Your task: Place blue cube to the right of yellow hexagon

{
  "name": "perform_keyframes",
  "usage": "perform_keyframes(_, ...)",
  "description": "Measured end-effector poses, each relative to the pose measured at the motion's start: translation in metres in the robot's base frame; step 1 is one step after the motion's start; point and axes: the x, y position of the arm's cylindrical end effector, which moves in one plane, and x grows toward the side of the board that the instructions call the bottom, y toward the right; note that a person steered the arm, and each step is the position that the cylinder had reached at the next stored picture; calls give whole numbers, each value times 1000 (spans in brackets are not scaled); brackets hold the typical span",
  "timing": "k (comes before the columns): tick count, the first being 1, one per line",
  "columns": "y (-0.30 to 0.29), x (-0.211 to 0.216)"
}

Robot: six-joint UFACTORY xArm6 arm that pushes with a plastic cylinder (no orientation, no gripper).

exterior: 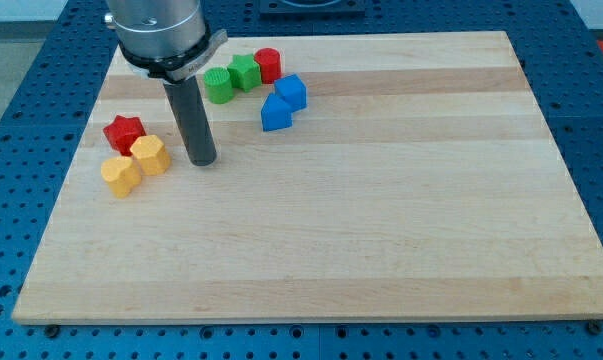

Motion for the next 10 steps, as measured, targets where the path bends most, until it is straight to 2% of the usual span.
perform_keyframes(2,-56,0)
perform_keyframes(3,-62,1)
perform_keyframes(5,44,28)
perform_keyframes(6,153,5)
perform_keyframes(7,232,-56)
perform_keyframes(8,257,-128)
perform_keyframes(9,257,-161)
perform_keyframes(10,241,-155)
